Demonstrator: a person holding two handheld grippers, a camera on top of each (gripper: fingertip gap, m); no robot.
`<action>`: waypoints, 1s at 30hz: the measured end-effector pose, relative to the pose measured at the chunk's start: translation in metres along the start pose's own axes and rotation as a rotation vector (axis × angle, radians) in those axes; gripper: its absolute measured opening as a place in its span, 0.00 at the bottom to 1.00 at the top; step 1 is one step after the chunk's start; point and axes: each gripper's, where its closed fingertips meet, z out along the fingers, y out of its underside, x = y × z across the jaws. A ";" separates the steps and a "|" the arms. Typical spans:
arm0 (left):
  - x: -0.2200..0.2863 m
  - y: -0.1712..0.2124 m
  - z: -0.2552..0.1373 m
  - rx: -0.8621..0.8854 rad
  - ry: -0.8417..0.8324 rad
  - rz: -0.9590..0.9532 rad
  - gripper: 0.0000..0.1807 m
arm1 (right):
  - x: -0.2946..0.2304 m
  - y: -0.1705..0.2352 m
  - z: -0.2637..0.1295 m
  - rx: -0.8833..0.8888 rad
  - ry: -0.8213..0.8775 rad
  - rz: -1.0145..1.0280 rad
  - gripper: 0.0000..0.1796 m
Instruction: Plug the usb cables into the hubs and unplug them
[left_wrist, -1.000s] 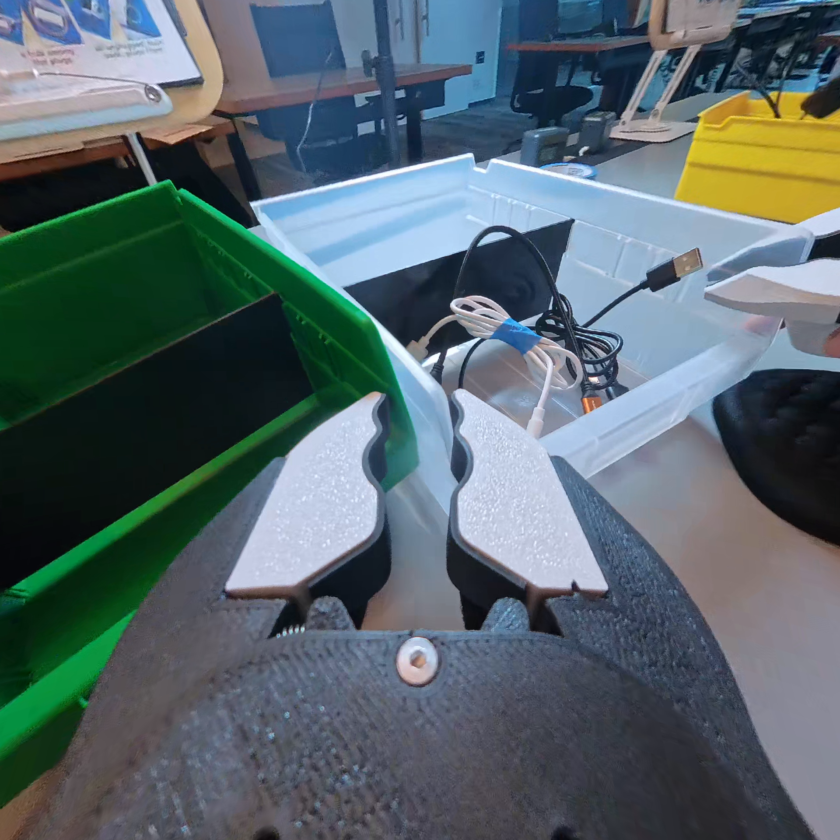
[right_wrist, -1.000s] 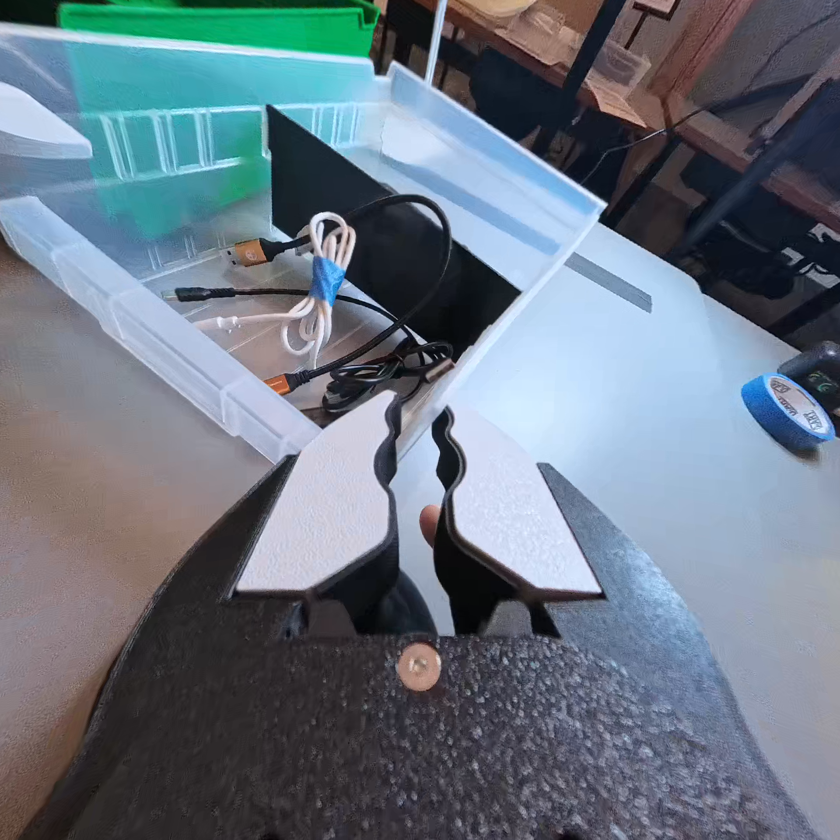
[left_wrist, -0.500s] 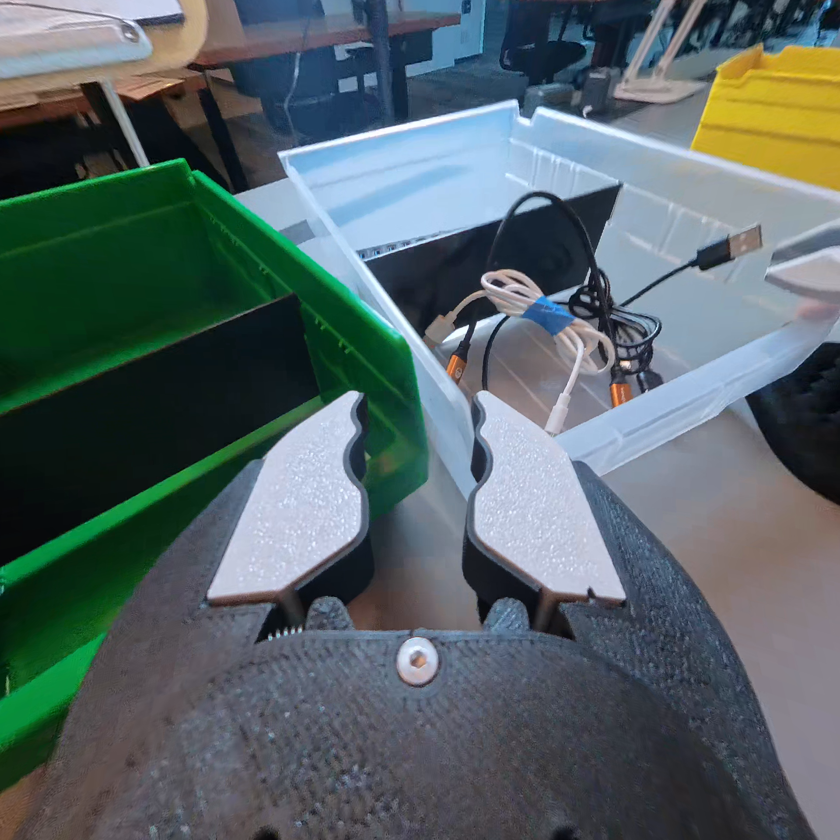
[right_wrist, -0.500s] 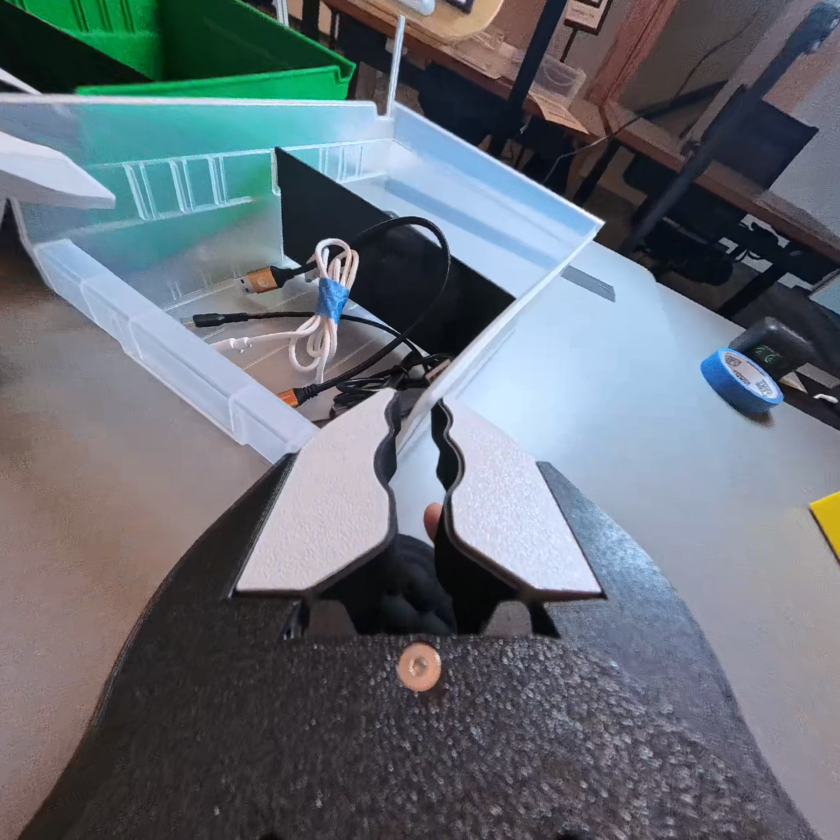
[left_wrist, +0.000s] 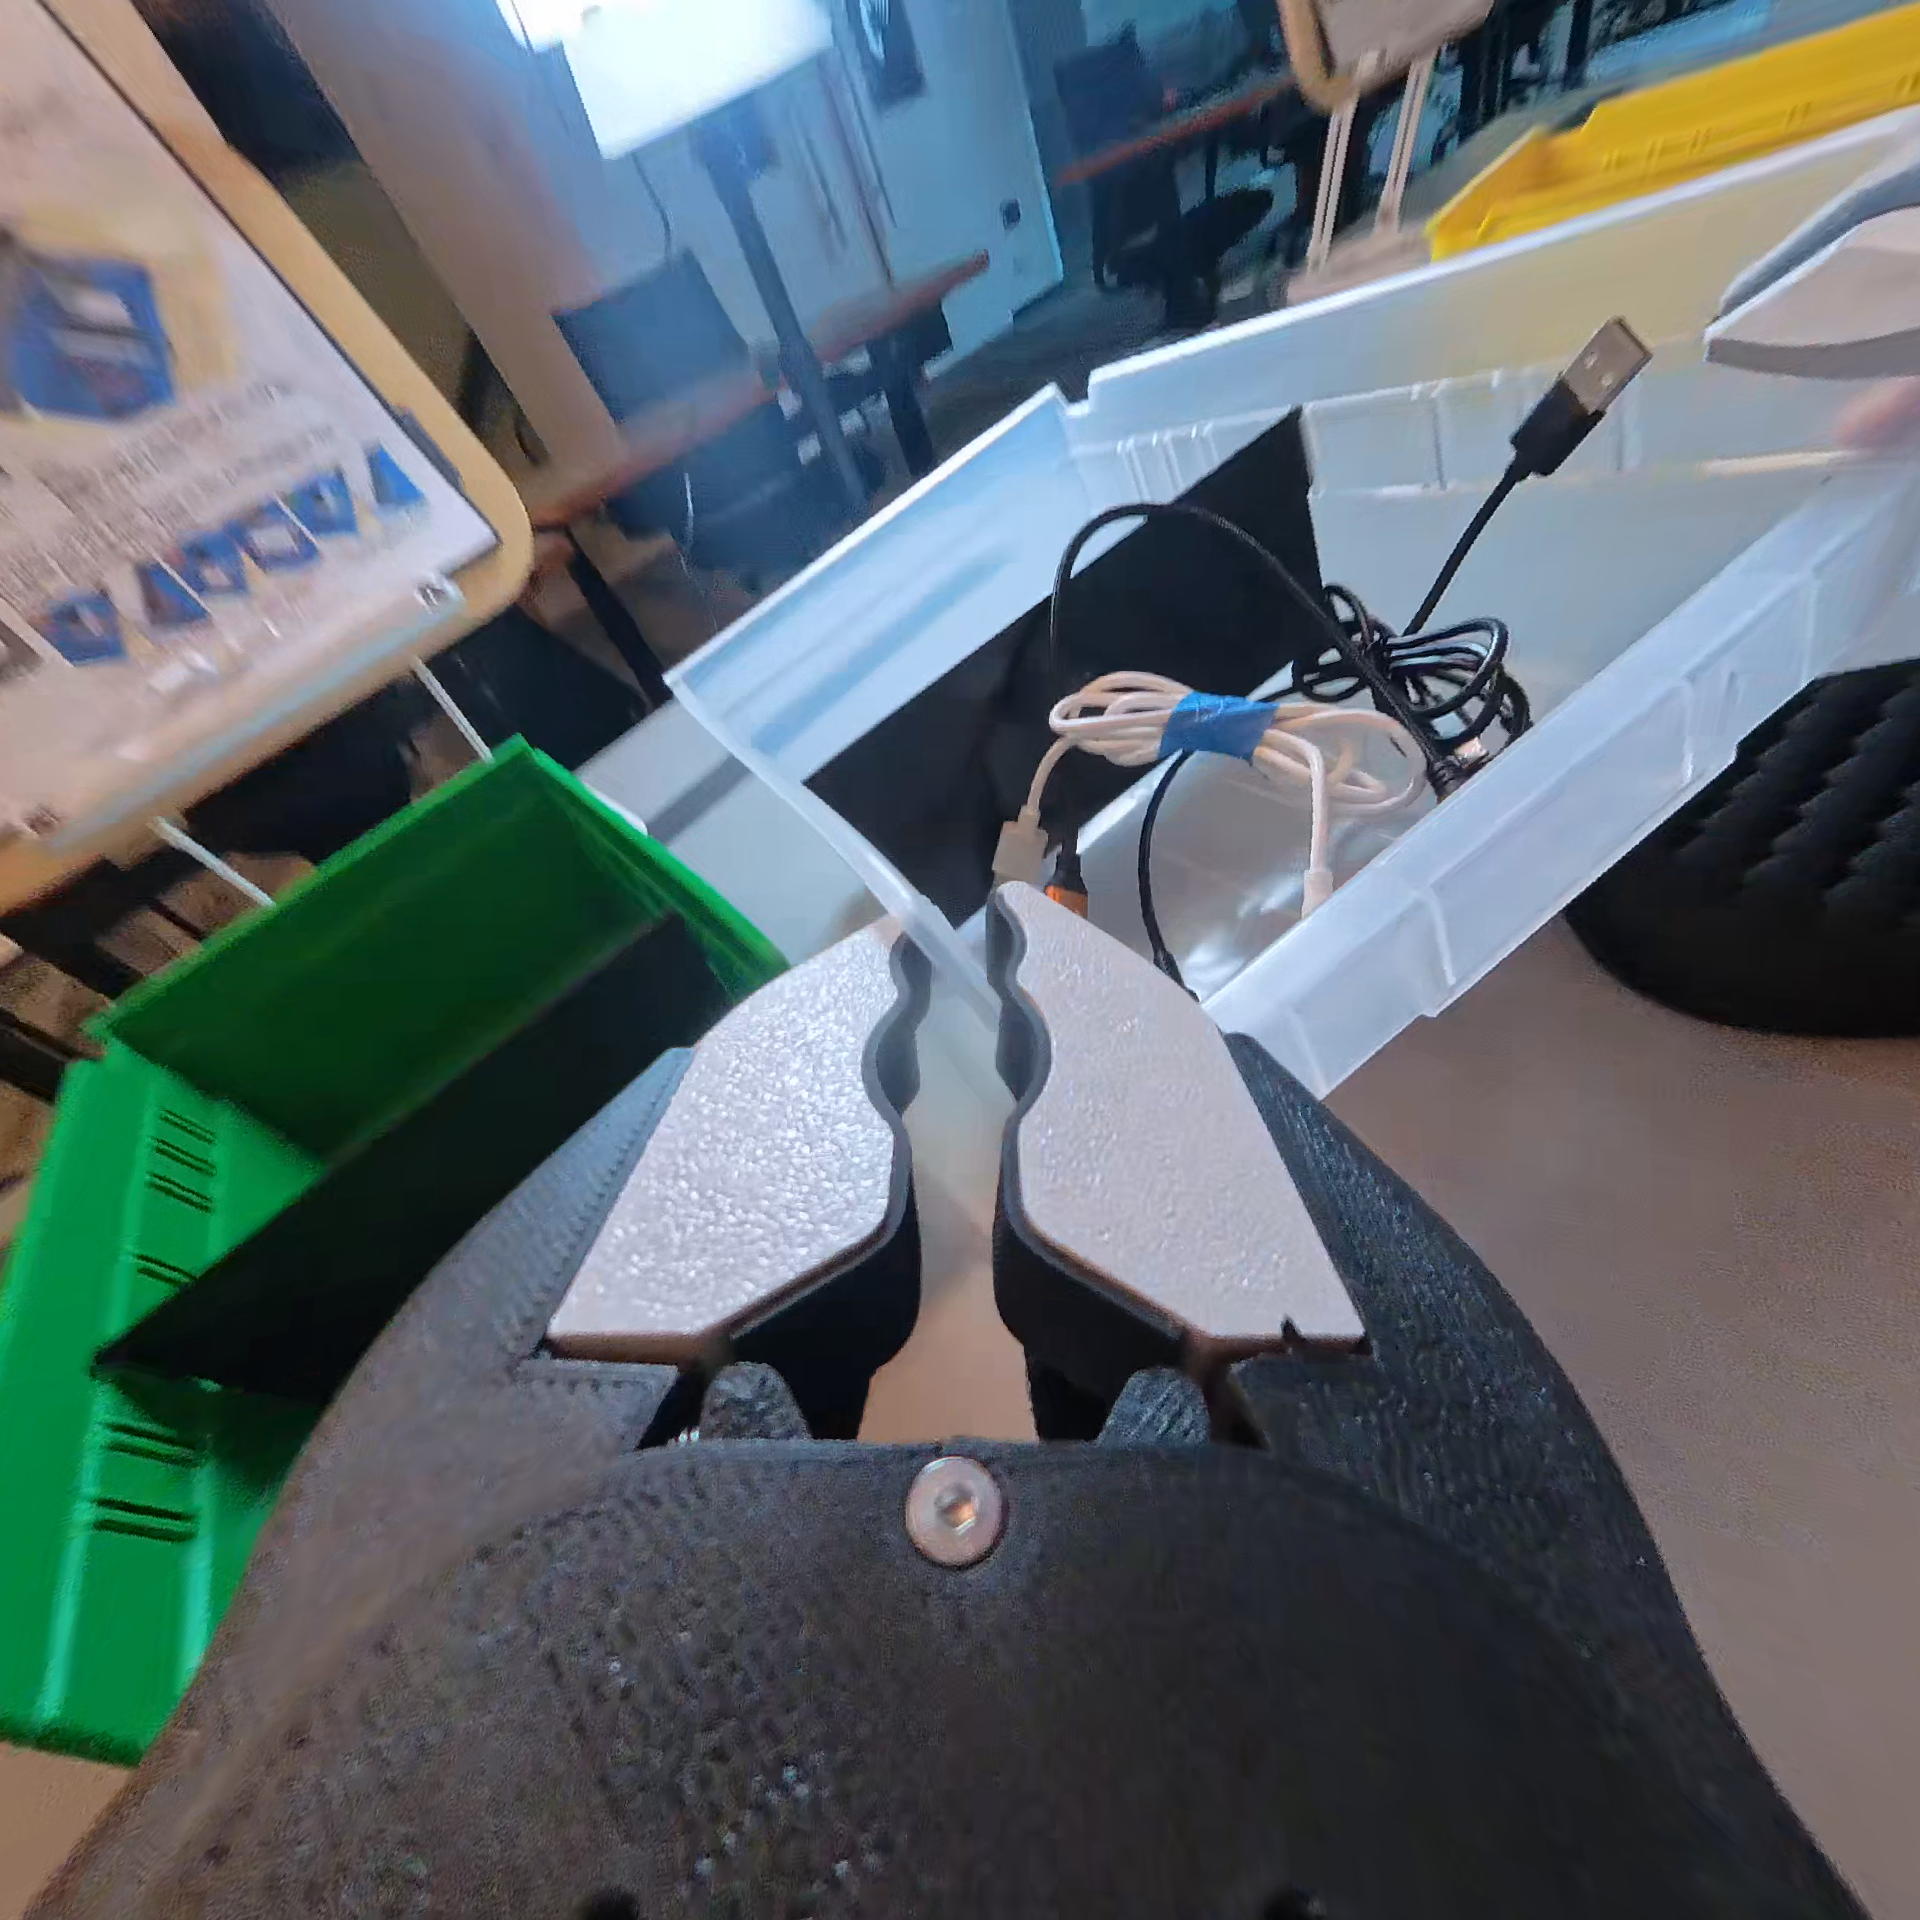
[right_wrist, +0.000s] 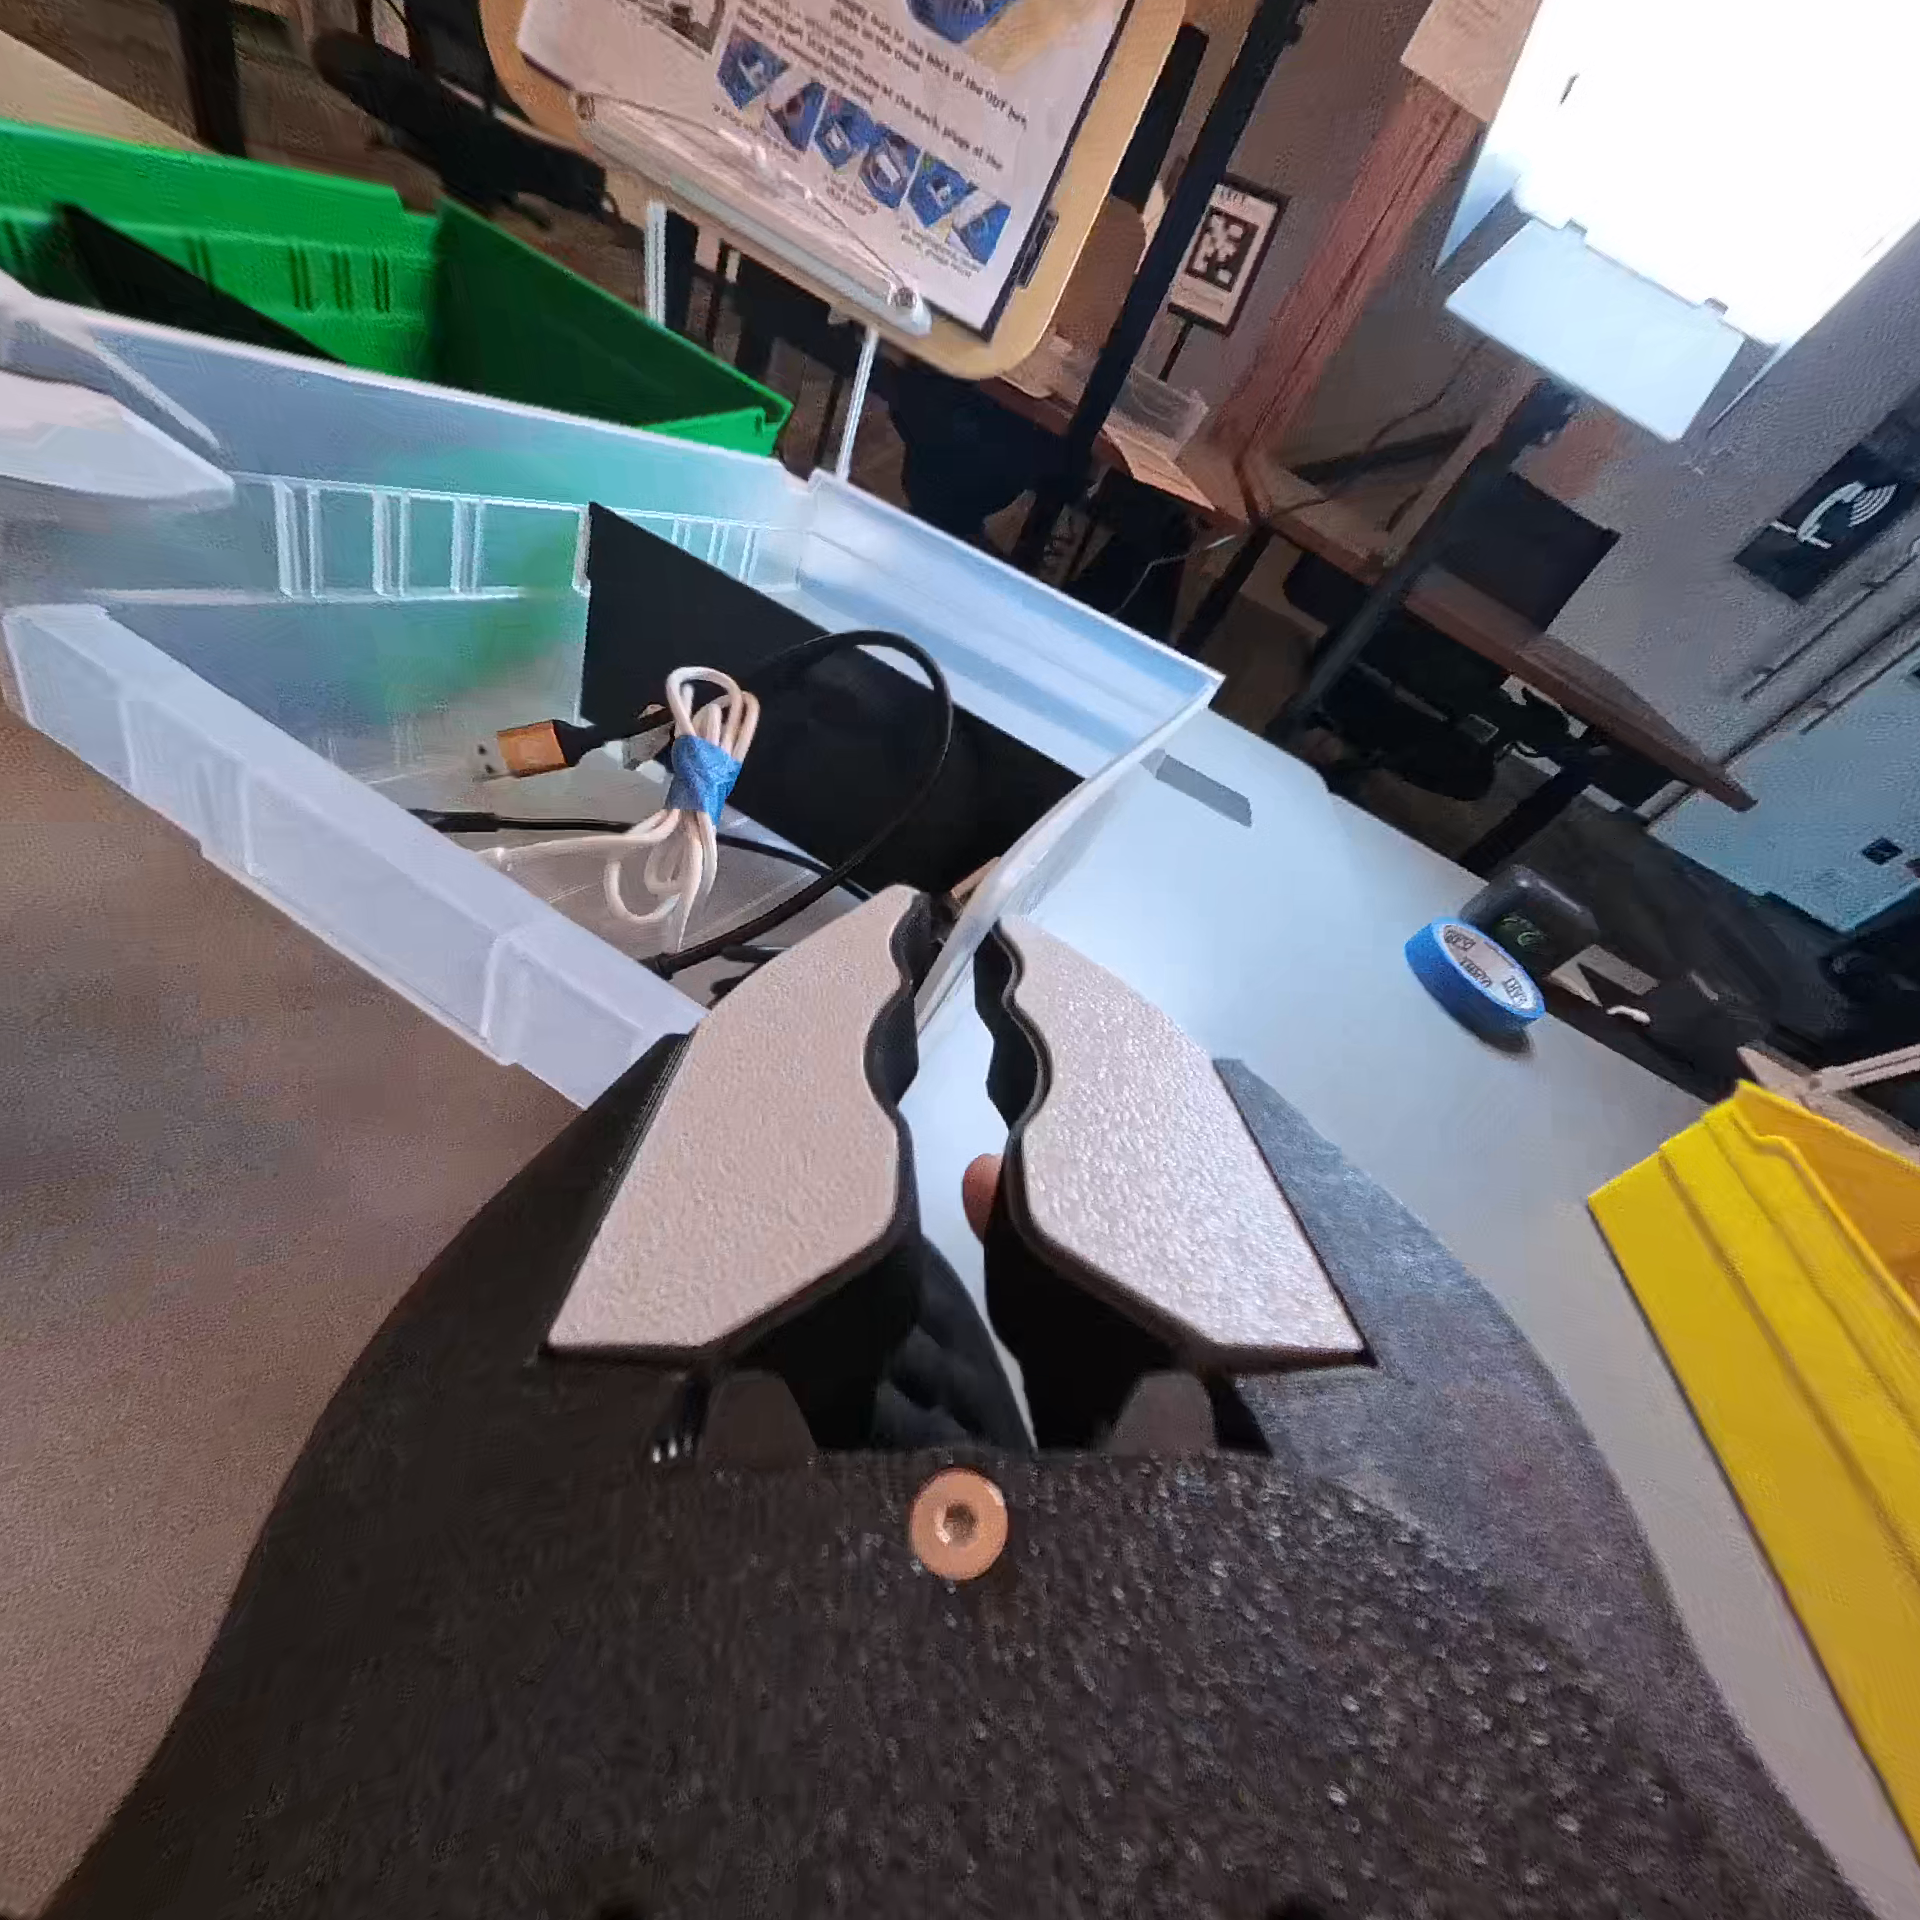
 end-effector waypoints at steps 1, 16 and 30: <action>0.000 -0.013 -0.007 0.035 -0.010 0.023 0.06 | 0.004 -0.007 -0.007 0.025 0.015 -0.014 0.04; -0.179 -0.035 -0.256 -0.020 -0.560 0.238 0.06 | -0.178 -0.224 0.030 0.548 -0.387 0.011 0.06; -0.243 0.131 -0.286 -0.247 -0.701 0.035 0.07 | -0.356 -0.157 0.144 0.181 -0.699 -0.057 0.08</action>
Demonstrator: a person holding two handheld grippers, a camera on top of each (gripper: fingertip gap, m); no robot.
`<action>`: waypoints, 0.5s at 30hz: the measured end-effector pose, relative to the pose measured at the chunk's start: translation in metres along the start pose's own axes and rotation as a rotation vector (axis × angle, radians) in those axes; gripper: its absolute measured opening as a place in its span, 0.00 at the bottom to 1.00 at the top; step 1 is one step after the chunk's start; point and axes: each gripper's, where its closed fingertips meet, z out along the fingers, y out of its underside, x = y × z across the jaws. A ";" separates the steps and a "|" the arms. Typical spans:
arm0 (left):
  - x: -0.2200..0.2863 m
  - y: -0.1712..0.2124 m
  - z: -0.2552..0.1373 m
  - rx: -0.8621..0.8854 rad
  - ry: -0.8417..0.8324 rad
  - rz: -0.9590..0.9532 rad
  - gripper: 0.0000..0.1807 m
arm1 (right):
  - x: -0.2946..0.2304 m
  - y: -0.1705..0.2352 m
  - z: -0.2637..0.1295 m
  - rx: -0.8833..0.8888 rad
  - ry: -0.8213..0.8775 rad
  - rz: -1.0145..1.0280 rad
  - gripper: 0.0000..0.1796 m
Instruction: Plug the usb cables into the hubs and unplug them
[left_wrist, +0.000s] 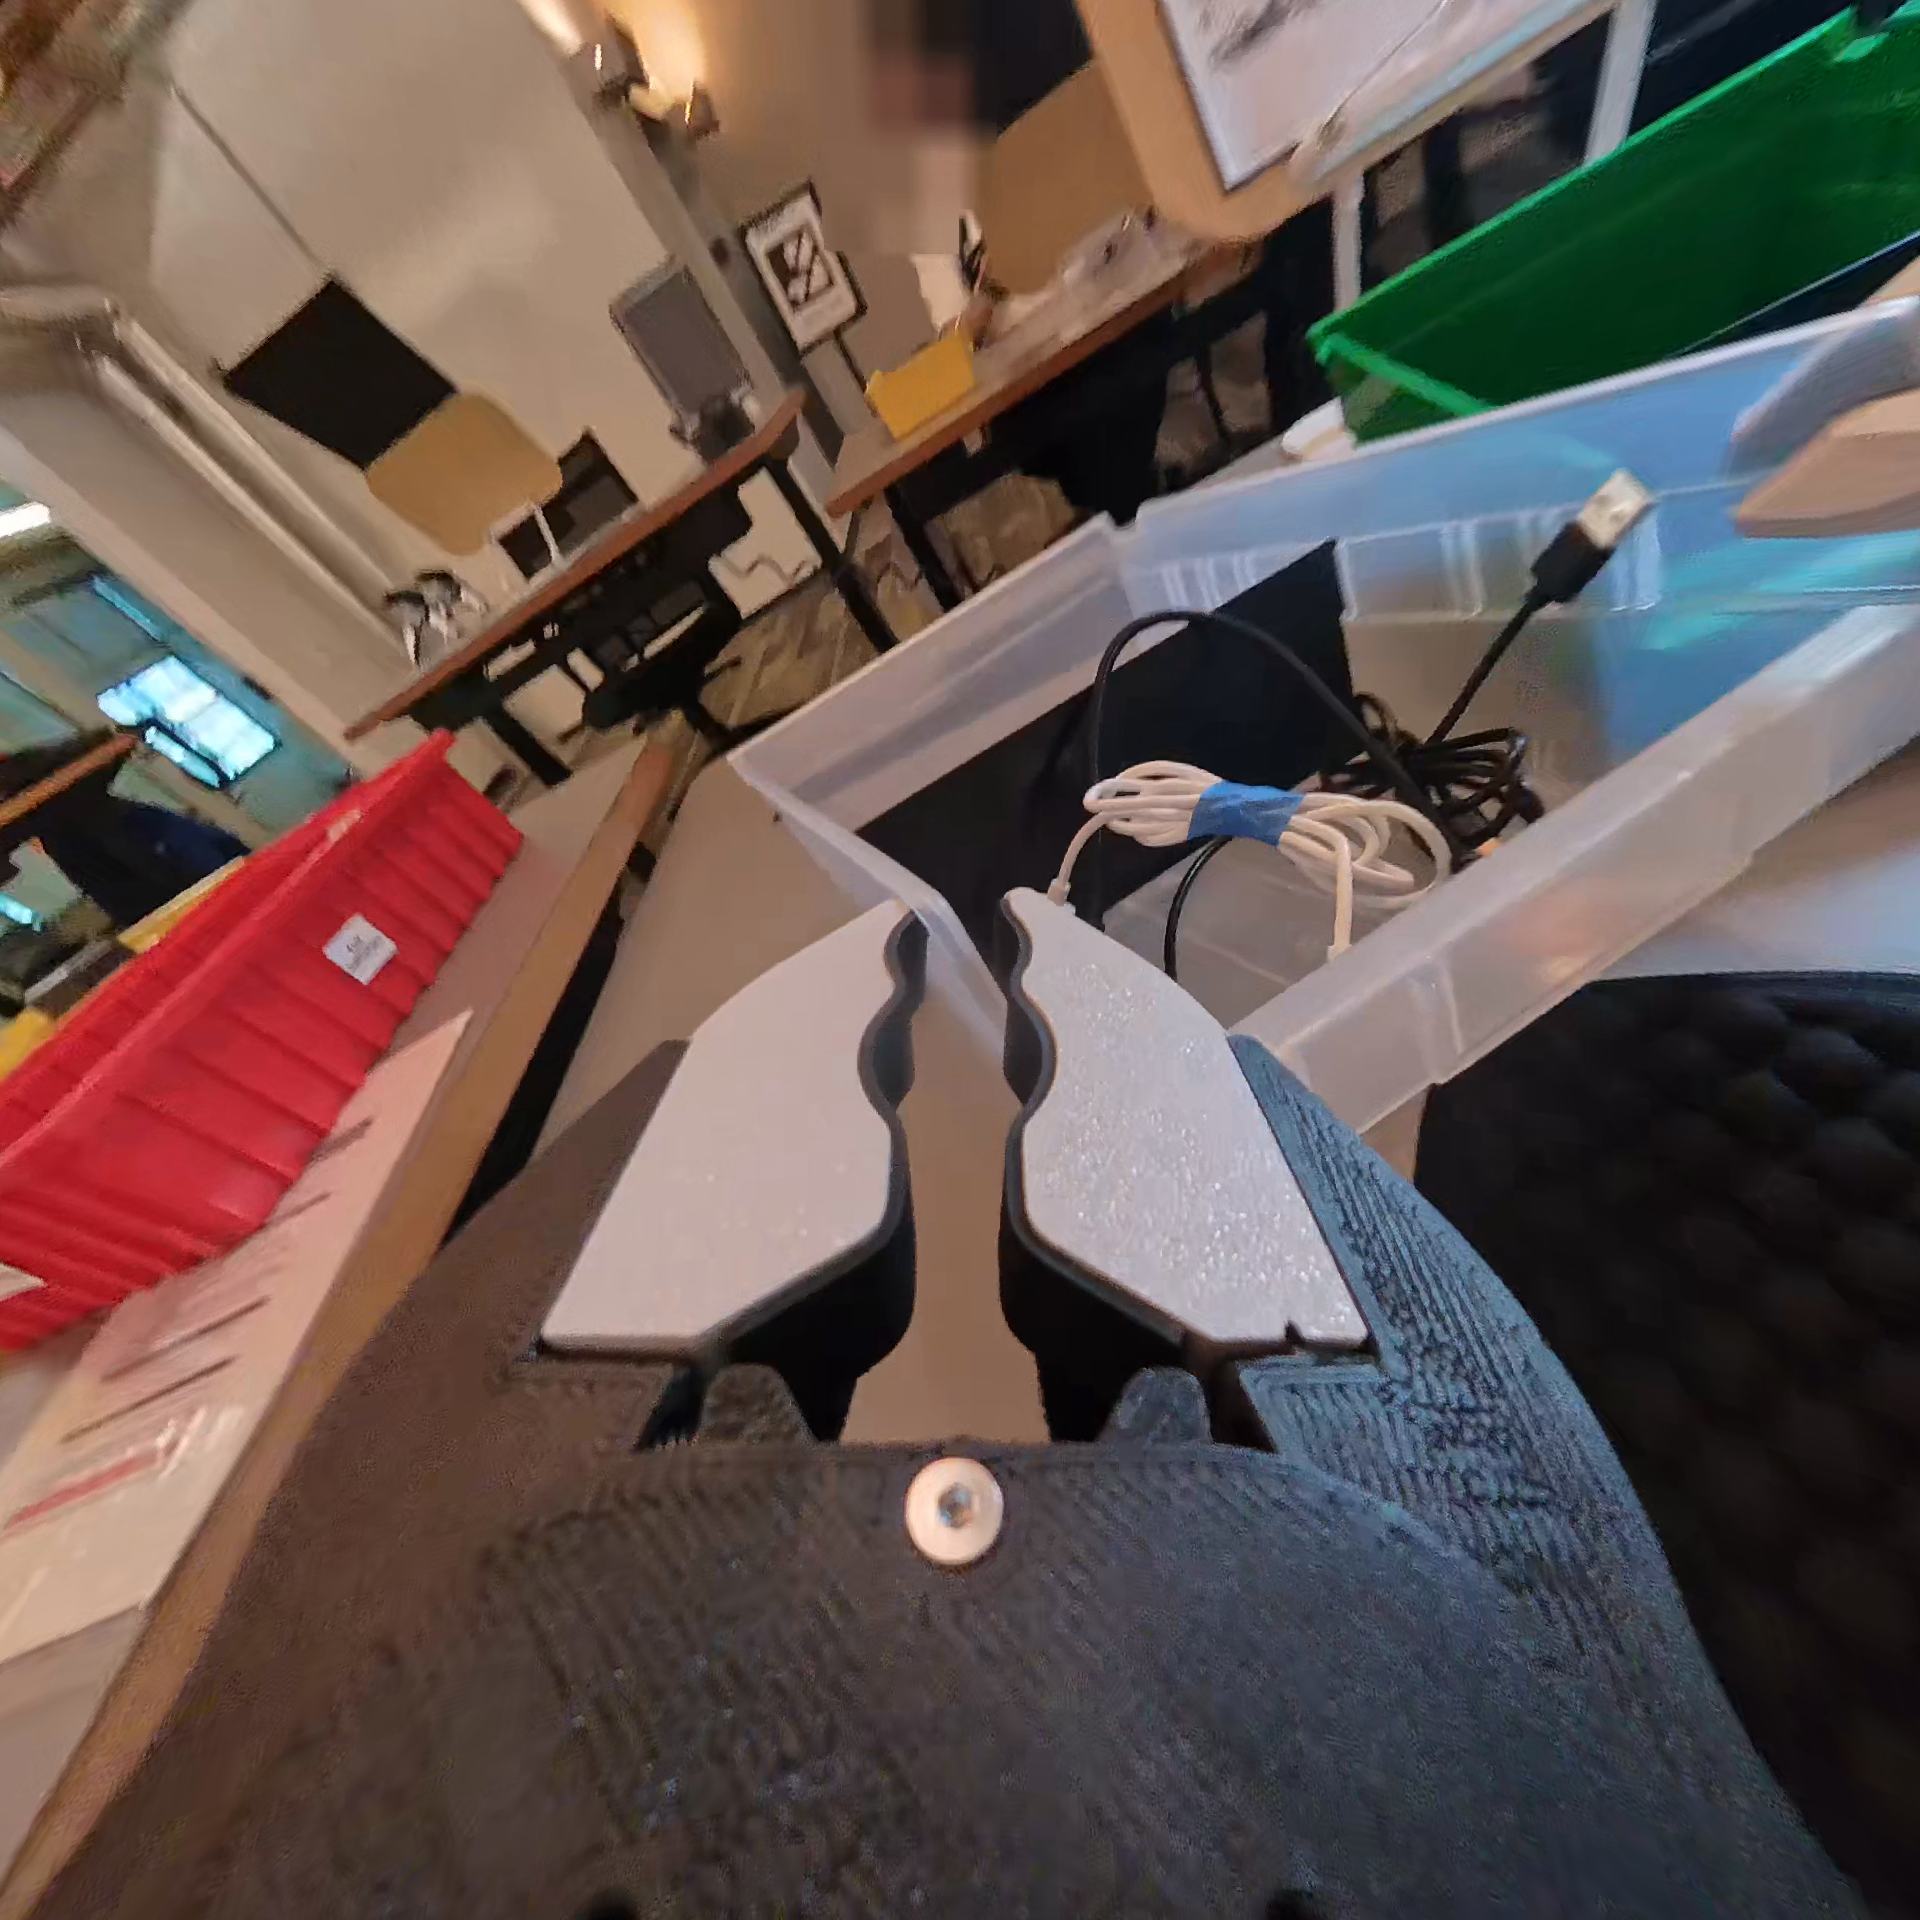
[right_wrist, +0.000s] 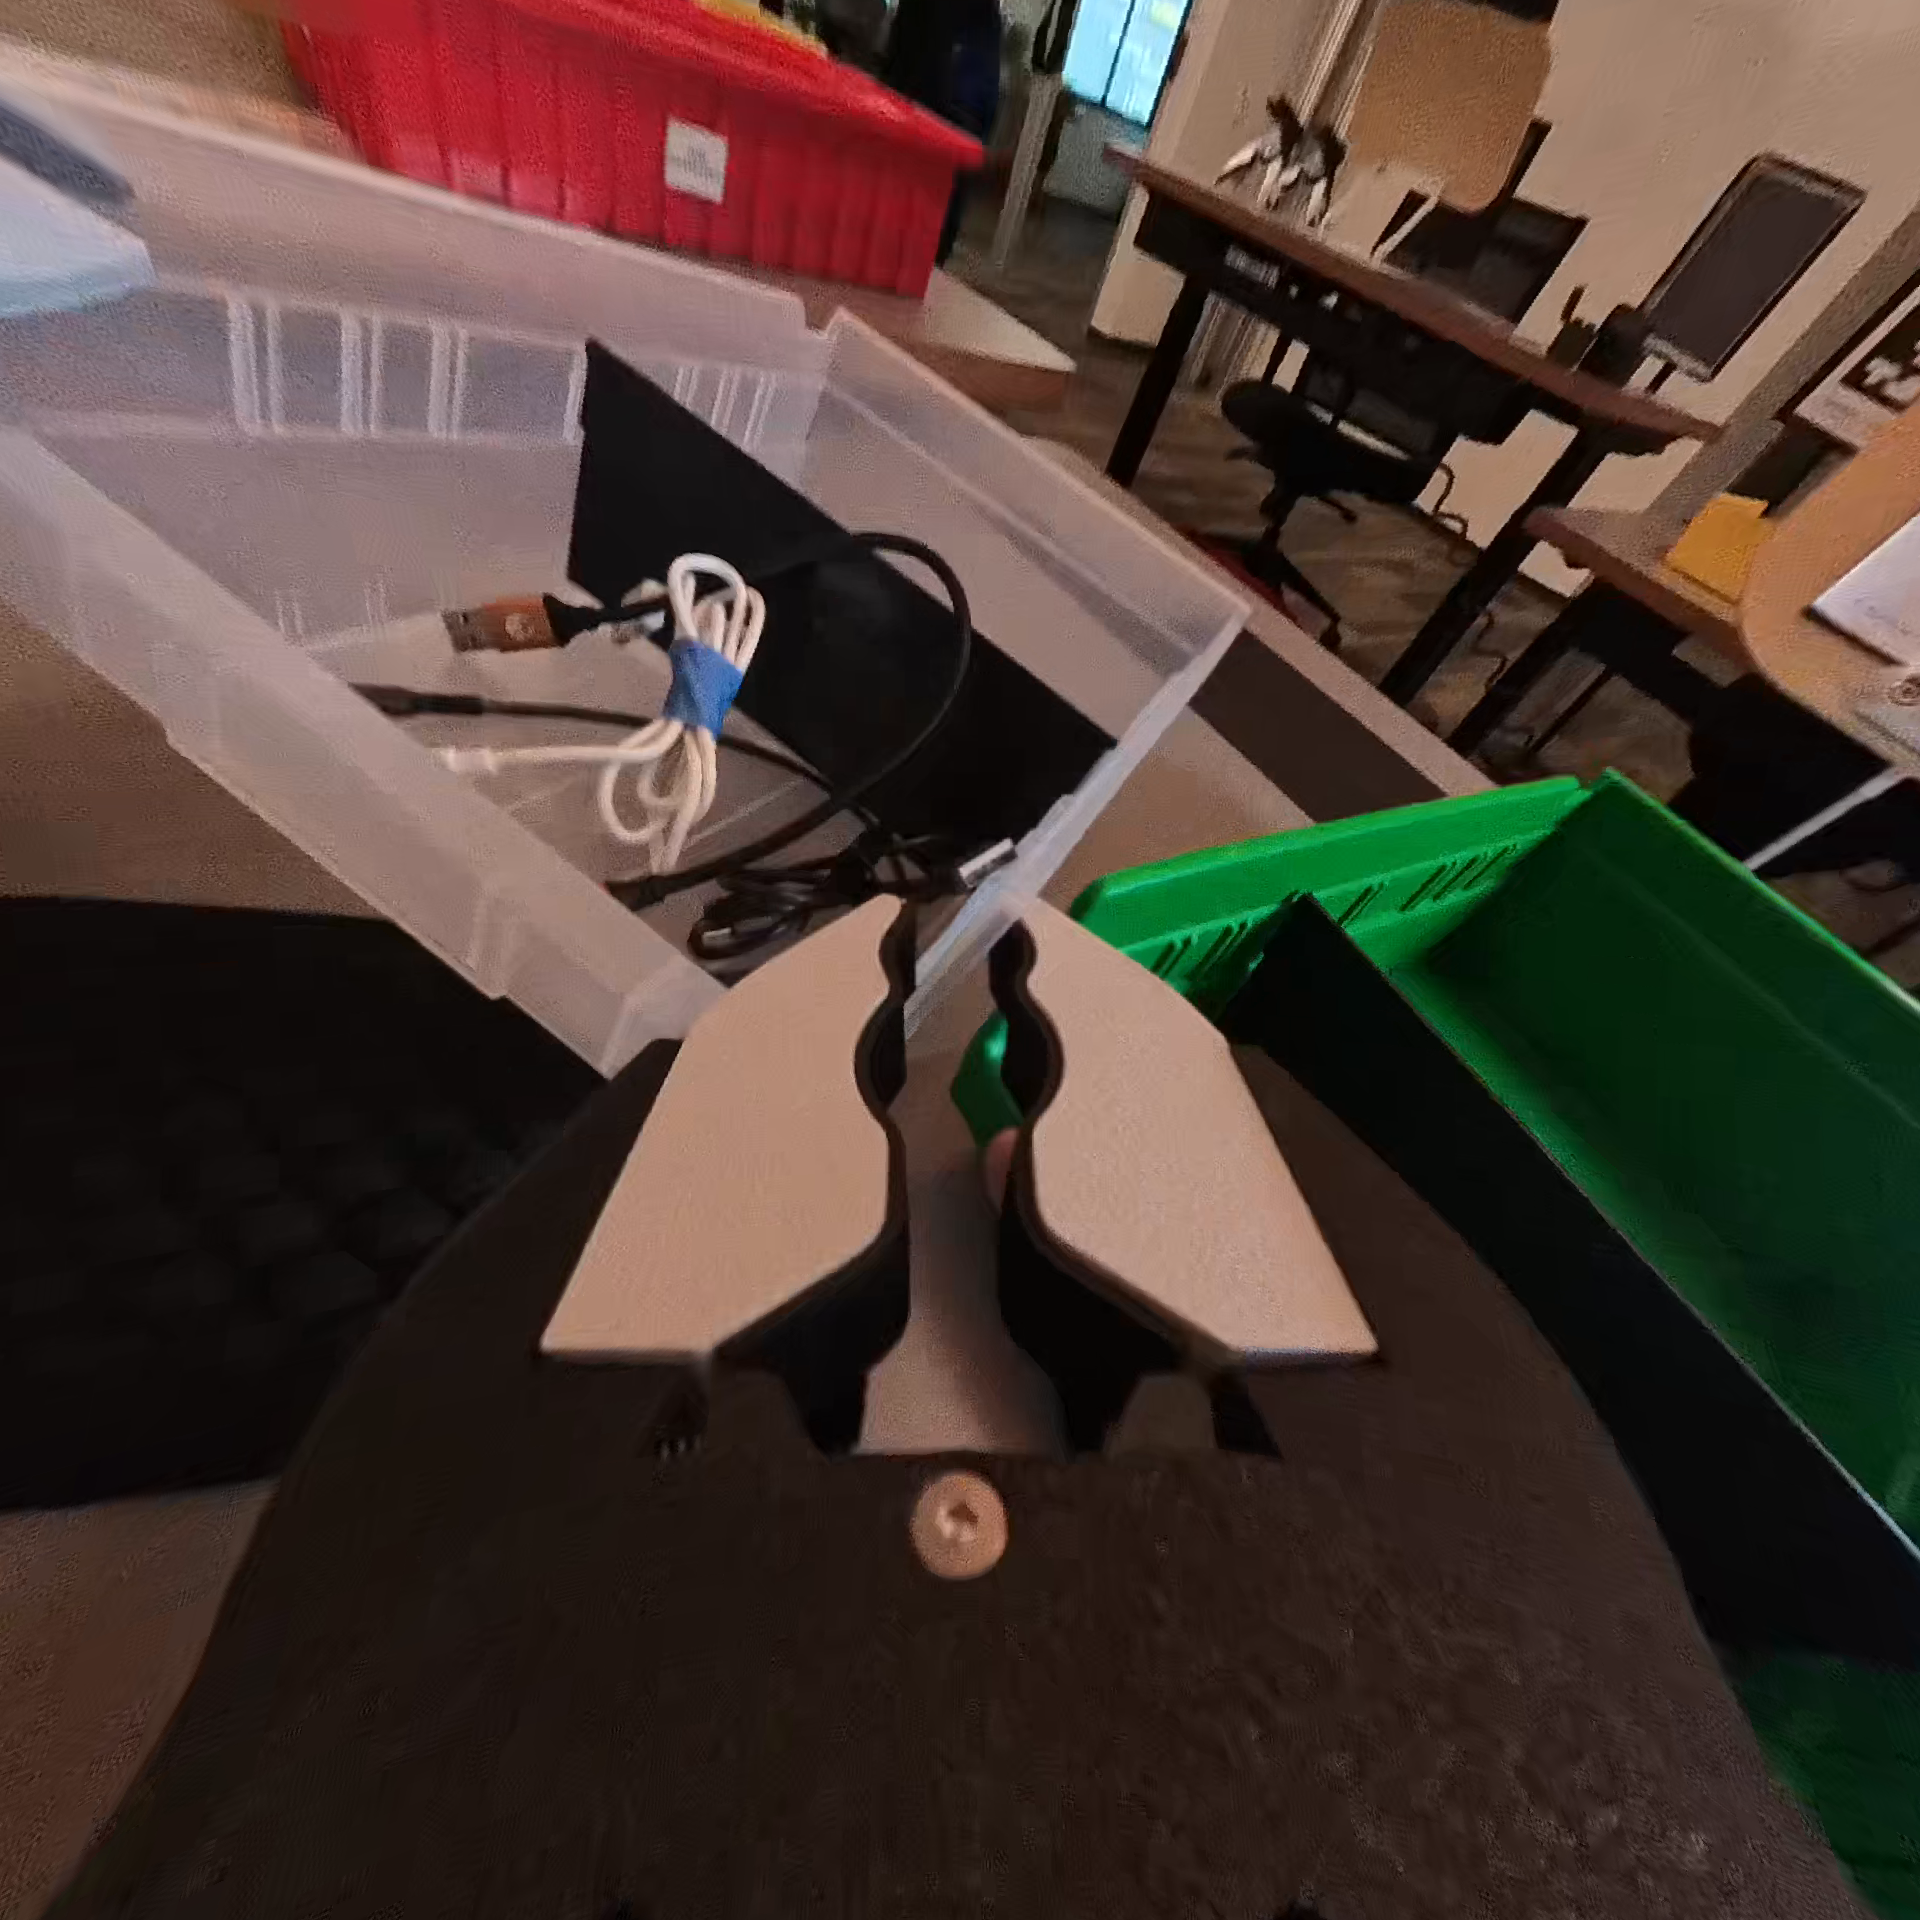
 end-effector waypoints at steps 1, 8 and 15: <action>0.002 0.007 0.012 -0.036 -0.010 -0.013 0.07 | 0.002 0.008 0.003 -0.057 -0.022 -0.024 0.10; 0.039 0.036 0.071 -0.198 0.153 -0.105 0.22 | 0.037 0.032 -0.036 -0.284 -0.153 -0.130 0.26; 0.077 -0.016 0.064 -0.176 0.367 0.158 0.28 | 0.070 0.130 -0.040 -0.773 -0.174 -0.444 0.37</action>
